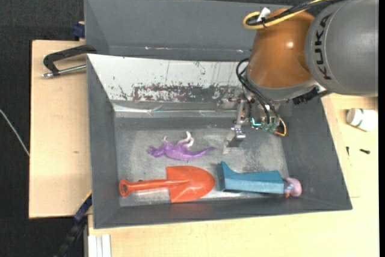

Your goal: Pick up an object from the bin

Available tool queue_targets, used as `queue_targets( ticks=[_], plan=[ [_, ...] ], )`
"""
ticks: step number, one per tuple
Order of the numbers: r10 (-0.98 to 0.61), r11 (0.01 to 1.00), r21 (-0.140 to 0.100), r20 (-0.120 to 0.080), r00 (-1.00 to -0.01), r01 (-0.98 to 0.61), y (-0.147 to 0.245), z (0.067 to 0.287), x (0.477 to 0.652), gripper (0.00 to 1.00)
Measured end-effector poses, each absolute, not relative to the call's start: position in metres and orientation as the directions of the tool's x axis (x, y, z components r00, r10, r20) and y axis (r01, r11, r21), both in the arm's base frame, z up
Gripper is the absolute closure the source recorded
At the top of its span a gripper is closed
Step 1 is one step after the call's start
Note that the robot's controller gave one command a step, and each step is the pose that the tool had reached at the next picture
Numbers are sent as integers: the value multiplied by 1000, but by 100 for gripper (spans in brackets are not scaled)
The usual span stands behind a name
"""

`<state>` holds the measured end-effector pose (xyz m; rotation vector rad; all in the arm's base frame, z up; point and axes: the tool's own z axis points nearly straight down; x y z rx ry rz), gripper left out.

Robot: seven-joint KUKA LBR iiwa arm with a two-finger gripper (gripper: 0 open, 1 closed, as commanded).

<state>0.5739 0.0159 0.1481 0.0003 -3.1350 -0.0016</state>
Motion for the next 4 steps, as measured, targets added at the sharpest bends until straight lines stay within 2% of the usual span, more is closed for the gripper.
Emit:
queue_targets(
  ticks=[1, 2, 3, 4],
  plan=[
    [0, 1000, 1, 0, -1000, 0, 16, 152, 575, 0],
    [162, 987, 3, -1, -987, 162, 94, 94, 495, 100],
    [164, 986, 2, -4, -986, 164, 93, 92, 495, 0],
    [163, 987, 2, 3, -987, 163, 93, 94, 494, 100]
  ],
)
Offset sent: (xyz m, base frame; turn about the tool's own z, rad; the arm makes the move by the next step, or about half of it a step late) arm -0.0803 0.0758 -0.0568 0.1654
